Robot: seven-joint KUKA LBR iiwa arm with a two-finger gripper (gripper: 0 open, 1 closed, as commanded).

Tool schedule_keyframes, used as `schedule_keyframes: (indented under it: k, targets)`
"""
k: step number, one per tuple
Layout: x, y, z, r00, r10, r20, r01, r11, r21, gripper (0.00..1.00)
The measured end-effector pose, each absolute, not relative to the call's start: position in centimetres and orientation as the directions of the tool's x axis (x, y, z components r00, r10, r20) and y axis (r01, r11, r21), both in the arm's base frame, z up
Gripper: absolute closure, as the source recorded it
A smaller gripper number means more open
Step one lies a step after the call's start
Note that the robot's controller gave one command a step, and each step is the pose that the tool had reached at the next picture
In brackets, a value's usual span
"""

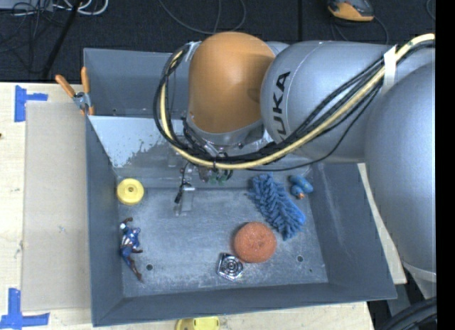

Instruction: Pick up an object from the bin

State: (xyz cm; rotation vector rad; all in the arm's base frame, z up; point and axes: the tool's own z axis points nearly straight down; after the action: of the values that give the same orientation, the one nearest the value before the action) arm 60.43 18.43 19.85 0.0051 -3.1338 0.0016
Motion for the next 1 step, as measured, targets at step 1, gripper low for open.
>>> schedule_keyframes:
  k: [1]
  targets:
    - [60.6, 18.34, 20.36, -1.0, 0.0, 0.0, 0.0, 1.0, 0.0, 0.0]
